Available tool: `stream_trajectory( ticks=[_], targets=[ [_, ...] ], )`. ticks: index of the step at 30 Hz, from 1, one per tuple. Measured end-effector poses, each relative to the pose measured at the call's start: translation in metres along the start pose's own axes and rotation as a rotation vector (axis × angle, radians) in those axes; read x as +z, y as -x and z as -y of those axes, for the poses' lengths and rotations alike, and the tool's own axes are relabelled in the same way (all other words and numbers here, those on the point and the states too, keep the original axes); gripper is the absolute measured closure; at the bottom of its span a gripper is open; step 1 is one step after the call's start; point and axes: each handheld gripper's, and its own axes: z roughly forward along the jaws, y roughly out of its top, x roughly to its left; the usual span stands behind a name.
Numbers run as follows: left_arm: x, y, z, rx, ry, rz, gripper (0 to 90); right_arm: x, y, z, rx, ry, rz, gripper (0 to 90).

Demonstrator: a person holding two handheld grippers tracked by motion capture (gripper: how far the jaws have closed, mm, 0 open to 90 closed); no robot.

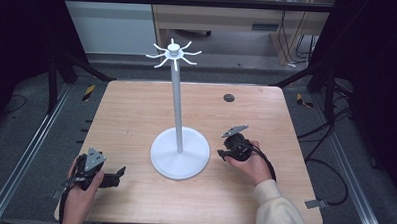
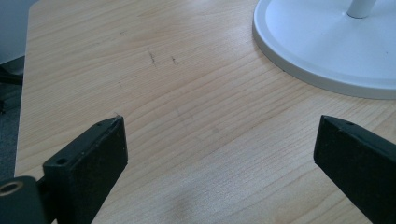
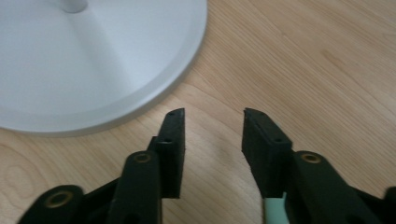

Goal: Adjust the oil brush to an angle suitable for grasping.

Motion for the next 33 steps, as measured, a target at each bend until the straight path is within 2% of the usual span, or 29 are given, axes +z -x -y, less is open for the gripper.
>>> stream_trajectory(
  ticks=[1,2,5,7,11,19,25,27,30,33],
  targets=[
    [0.0,0.0,0.0,0.0,0.0,0.001,2.5,0.001,0.004,0.001,0.006,-0.012,0.019,74.6],
    [0.0,0.0,0.0,0.002,0.0,0.001,2.5,0.001,0.004,0.001,0.006,-0.012,0.019,74.6],
    [0.0,0.0,0.0,0.001,-0.001,0.002,2.5,0.003,0.011,0.005,0.027,-0.031,0.03,87.0],
    [0.0,0.0,0.0,0.002,-0.002,0.003,2.4,0.005,0.014,0.007,0.032,-0.048,0.038,89.7],
    [0.0,0.001,0.0,0.004,-0.001,0.002,2.4,0.011,0.018,0.009,0.053,-0.073,0.043,90.0],
    [0.0,0.001,0.0,0.005,0.0,0.004,2.4,0.017,0.021,0.01,0.043,-0.107,0.06,90.0],
    [0.001,0.001,0.0,0.006,0.0,0.004,2.4,0.018,0.022,0.011,0.053,-0.107,0.059,90.0],
    [0.001,0.001,0.0,0.008,-0.002,0.005,2.4,0.018,0.023,0.01,0.048,-0.117,0.092,90.0],
    [0.001,0.002,-0.001,0.009,-0.002,0.007,2.4,0.018,0.025,0.01,0.055,-0.122,0.119,90.0],
    [0.001,0.002,0.0,0.01,-0.004,0.01,2.5,0.017,0.03,0.011,0.09,-0.128,0.152,90.0]
  ],
)
